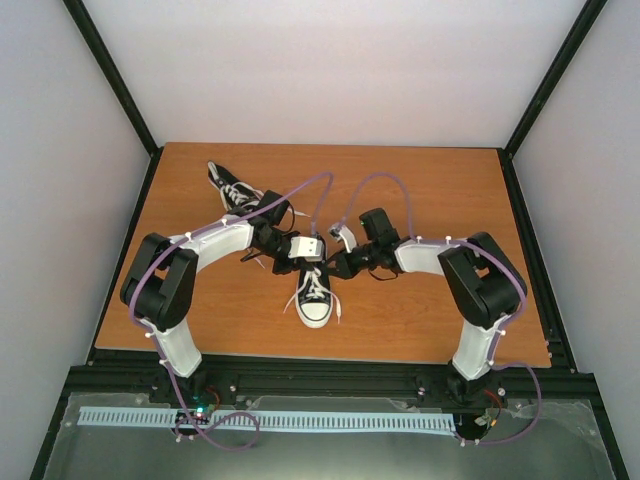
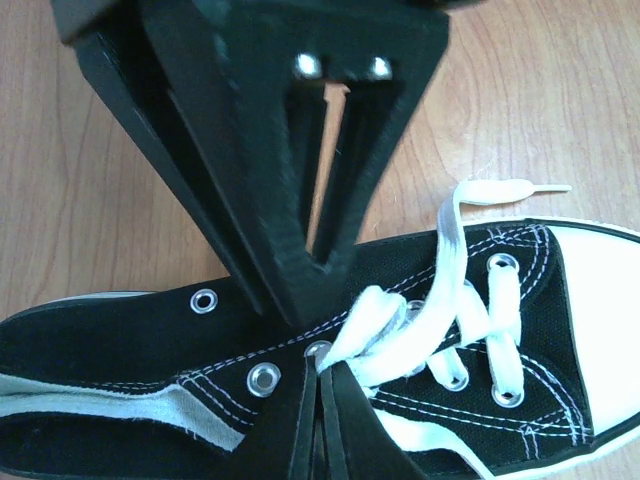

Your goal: Tie the shoes

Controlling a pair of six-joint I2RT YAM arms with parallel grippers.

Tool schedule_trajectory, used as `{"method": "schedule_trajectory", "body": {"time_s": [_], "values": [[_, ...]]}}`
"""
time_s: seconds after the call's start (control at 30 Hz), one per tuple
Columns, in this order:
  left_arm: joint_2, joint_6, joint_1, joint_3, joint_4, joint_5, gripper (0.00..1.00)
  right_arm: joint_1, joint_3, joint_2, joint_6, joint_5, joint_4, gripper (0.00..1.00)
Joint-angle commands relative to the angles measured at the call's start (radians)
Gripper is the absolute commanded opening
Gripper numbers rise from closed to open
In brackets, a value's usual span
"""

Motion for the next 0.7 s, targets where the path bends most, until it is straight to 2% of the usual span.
{"method": "schedule_trajectory", "body": {"time_s": [0.0,0.23,0.67], "values": [[-0.018,-0.016,-0.005,0.008,0.019,0.022,0.01,0.032,0.045,0.028,-0.034,-0.08,0.02,0.13],[-0.016,-0.034,0.001,0.009,0.018,0.031,0.01,0.033,0.002,0.019,-0.024,-0.148,0.106,0.14],[0.003,-0.041,0.014,0.045,-0.046,0.057,0.01,0.039,-0.015,0.029,0.041,-0.134,0.215,0.18]]}}
